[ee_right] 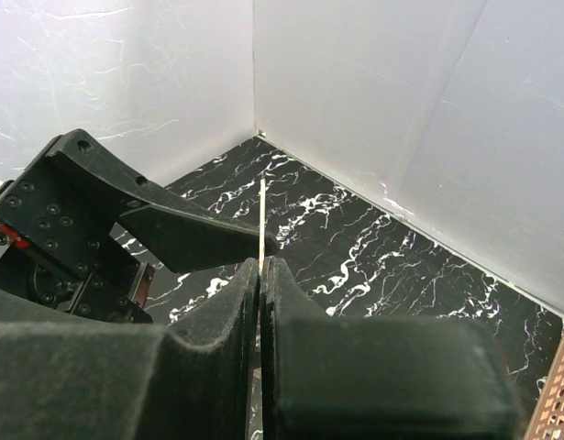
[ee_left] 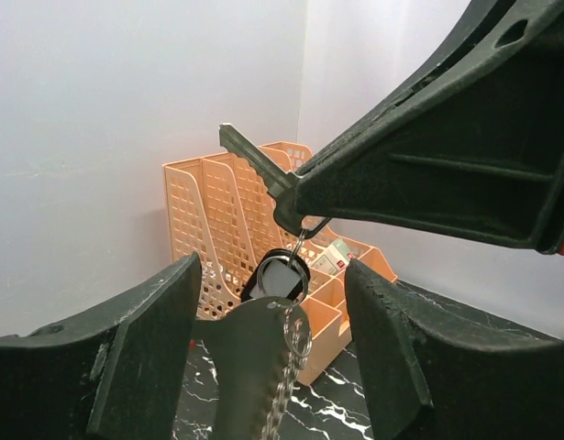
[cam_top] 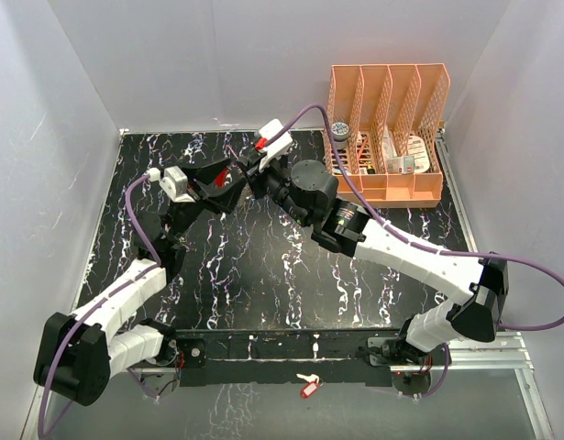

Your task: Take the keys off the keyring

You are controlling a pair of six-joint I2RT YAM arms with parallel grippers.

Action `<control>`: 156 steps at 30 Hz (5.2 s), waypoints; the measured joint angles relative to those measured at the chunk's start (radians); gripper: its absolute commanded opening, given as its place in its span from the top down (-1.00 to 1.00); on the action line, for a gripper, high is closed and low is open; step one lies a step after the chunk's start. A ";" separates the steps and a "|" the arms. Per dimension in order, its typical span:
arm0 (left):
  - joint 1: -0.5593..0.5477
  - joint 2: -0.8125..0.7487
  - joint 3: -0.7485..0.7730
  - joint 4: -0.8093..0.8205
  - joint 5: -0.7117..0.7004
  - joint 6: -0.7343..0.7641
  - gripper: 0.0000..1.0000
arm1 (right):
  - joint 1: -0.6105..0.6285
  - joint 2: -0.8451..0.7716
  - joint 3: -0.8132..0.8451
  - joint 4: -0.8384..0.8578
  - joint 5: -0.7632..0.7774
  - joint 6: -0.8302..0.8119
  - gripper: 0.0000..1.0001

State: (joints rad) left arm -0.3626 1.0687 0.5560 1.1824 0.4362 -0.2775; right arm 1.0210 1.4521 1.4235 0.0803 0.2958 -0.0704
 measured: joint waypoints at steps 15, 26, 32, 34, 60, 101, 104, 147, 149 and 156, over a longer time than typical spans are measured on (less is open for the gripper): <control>0.000 -0.023 0.018 -0.053 0.024 0.056 0.05 | 0.000 0.000 0.000 0.007 -0.018 0.009 1.00; 0.000 -0.080 0.020 -0.165 0.076 0.119 0.09 | 0.000 0.000 0.000 0.027 -0.013 0.000 1.00; 0.000 -0.082 0.015 -0.166 0.073 0.118 0.09 | 0.000 0.000 0.000 0.029 -0.013 -0.002 1.00; 0.000 -0.082 0.013 -0.166 0.068 0.118 0.11 | 0.000 0.000 0.000 0.029 -0.013 -0.002 1.00; 0.000 0.027 0.013 -0.049 0.105 0.020 0.11 | 0.000 0.000 0.000 0.029 -0.026 0.001 1.00; 0.000 -0.090 0.164 -0.474 0.236 0.212 0.80 | 0.000 -0.186 -0.064 0.016 0.060 -0.063 0.60; 0.000 -0.090 0.164 -0.473 0.246 0.207 0.79 | 0.000 -0.234 -0.094 0.020 0.083 -0.063 0.67; -0.243 -0.054 -0.017 -0.891 -0.682 0.037 -0.21 | 0.005 -0.157 -0.794 -0.179 -0.095 0.637 0.44; -0.243 -0.054 -0.017 -0.891 -0.689 0.037 -0.22 | 0.005 -0.121 -0.796 -0.153 -0.102 0.649 0.51; -0.243 -0.054 -0.020 -0.879 -0.687 0.037 -0.22 | 0.005 -0.042 -0.796 -0.090 -0.092 0.659 0.52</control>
State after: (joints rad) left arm -0.6060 1.0145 0.5362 0.3038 -0.2508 -0.2401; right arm 1.0256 1.4105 0.6277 -0.0093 0.2035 0.5888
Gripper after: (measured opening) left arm 0.607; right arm 0.241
